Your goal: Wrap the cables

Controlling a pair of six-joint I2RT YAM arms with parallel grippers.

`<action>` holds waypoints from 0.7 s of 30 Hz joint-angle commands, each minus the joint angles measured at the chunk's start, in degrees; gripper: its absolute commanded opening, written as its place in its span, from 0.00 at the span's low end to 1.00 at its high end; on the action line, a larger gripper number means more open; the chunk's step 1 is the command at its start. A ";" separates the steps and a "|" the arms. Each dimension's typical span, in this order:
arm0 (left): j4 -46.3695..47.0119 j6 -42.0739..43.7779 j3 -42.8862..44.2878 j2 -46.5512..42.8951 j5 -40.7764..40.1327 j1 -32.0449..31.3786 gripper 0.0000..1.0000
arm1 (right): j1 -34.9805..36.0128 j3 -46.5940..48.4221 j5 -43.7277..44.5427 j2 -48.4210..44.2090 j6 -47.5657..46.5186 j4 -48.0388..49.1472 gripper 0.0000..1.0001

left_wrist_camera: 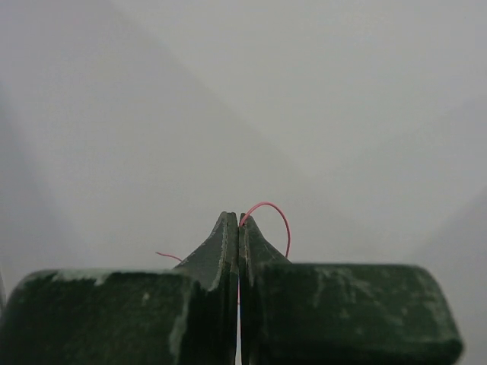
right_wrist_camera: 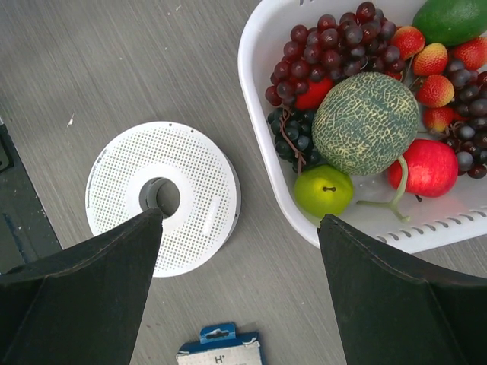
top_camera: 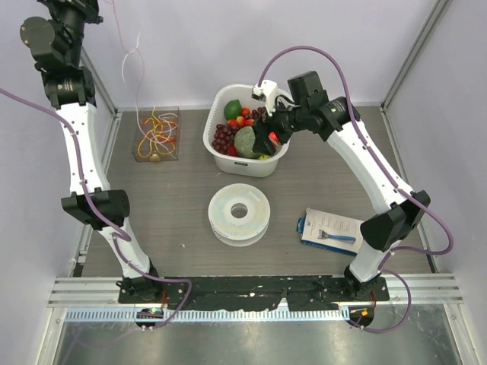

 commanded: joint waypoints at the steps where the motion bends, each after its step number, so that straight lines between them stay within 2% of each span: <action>1: -9.54 9.11 -3.84 1.50 0.39 0.25 0.00 | -0.01 0.35 -1.01 -2.37 2.10 6.77 0.89; 4: -8.61 10.10 -10.76 -1.47 2.32 0.59 0.00 | 0.08 -1.15 -0.31 -2.72 4.64 13.71 0.88; 6: -6.32 10.10 -16.21 -4.20 5.04 0.60 0.00 | -0.01 -1.50 -0.40 -2.37 7.63 22.49 0.89; 10: -4.37 8.61 -22.73 -7.81 8.74 0.60 0.00 | 0.17 -3.17 -1.89 0.96 18.86 46.90 0.91; 12: -3.94 8.25 -25.62 -9.74 9.62 0.60 0.00 | 0.95 -1.42 -0.58 5.53 26.59 60.01 0.91; 13: -3.41 8.43 -27.03 -10.53 10.15 0.60 0.00 | 1.39 2.16 0.65 9.98 30.89 65.80 0.91; 14: -3.06 8.69 -28.79 -11.67 10.24 0.51 0.00 | 2.44 4.45 1.09 12.37 32.58 67.59 0.91; 18: -2.79 9.48 -33.54 -14.84 11.38 0.60 0.00 | 6.48 32.17 5.75 33.61 38.74 69.28 0.90; 20: -2.88 9.75 -35.91 -16.60 12.52 0.60 0.00 | 8.50 39.15 8.28 40.14 38.75 72.16 0.90; 21: -2.79 10.01 -37.32 -17.82 13.05 0.60 0.00 | 9.30 39.45 9.09 41.48 38.14 74.18 0.90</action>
